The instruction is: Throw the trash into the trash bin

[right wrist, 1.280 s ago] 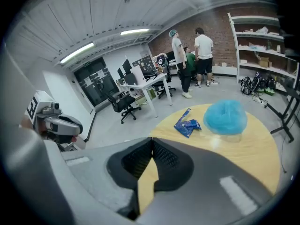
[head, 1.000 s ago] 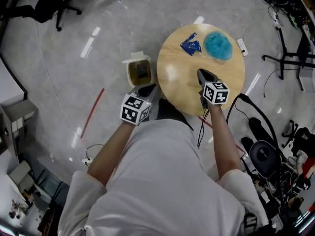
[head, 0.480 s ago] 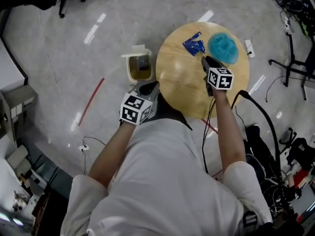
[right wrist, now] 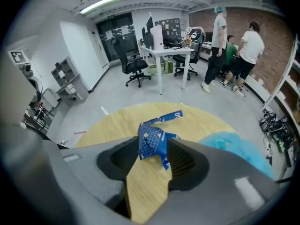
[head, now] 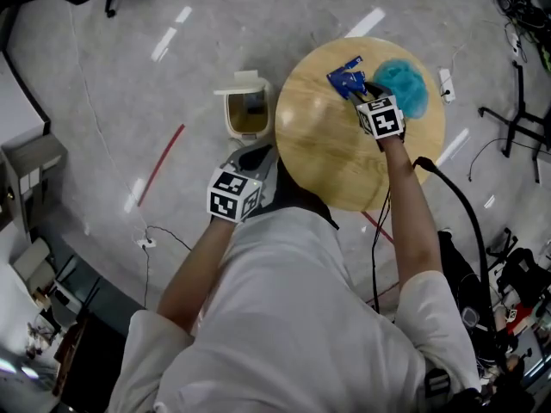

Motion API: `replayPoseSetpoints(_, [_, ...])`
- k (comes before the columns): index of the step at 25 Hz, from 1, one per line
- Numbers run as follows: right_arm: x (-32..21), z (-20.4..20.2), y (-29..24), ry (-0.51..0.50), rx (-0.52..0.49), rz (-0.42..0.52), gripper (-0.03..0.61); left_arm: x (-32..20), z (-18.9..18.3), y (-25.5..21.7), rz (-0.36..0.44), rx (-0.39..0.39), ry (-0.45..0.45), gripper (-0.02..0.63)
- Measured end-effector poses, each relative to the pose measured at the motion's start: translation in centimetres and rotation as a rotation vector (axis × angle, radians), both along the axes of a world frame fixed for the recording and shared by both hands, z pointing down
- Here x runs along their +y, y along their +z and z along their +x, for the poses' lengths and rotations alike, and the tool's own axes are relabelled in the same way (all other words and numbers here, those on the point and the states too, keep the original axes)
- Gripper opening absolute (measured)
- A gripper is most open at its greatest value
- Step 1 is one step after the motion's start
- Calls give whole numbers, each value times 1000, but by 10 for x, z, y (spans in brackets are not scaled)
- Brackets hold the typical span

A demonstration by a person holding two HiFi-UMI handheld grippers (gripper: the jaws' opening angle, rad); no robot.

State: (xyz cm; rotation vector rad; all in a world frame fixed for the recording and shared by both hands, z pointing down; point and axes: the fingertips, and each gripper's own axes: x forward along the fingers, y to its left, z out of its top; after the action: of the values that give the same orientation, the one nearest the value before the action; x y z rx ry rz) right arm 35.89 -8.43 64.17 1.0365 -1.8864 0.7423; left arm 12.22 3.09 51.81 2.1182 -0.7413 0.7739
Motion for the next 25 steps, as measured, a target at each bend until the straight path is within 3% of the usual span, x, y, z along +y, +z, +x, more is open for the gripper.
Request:
replayPoseSetpoints(4, [-9, -2, 15, -38, -1, -43, 202, -10, -4, 4, -12, 0, -34, 5])
replayPoseSetpoints(9, [-4, -11, 33, -199, 84, -108, 250, -19, -14, 11, -27, -8, -85, 5])
replayPoseSetpoints(13, [0, -12, 50, -273, 162, -126, 249, -17, -24, 18, -44, -14, -107, 3])
replayPoseSetpoints(25, [-5, -14, 53, -259, 192, -82, 160, -11, -31, 29, -70, -12, -127, 5])
